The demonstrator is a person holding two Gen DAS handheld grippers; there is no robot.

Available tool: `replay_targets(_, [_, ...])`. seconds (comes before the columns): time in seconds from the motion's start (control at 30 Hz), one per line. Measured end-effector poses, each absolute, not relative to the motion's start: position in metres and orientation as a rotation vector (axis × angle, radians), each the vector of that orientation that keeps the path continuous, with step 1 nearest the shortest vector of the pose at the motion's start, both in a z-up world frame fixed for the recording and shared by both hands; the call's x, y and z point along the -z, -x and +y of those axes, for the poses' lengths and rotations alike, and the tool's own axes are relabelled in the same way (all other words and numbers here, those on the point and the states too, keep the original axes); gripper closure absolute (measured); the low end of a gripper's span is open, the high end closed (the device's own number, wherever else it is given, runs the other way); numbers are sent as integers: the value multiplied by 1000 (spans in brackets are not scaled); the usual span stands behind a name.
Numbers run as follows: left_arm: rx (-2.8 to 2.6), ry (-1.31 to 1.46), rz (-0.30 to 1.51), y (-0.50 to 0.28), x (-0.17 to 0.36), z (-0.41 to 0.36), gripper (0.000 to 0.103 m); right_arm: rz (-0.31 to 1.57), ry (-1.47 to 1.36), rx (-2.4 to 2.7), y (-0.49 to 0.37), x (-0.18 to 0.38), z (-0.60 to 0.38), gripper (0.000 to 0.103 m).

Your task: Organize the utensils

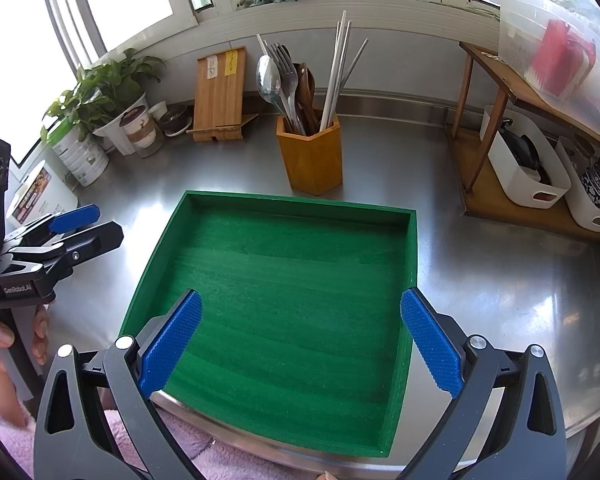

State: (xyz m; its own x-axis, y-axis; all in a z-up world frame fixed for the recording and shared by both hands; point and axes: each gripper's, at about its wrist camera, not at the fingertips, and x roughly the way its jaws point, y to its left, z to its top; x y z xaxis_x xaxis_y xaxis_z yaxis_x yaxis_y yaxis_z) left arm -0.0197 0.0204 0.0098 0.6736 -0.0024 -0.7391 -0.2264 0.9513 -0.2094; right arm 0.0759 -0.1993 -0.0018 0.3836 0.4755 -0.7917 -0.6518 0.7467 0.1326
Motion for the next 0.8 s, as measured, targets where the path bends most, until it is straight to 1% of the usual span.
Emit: replay_targets(0.8, [-138, 295, 827, 15, -9, 22, 8, 936, 208, -724, -79, 2, -195, 4])
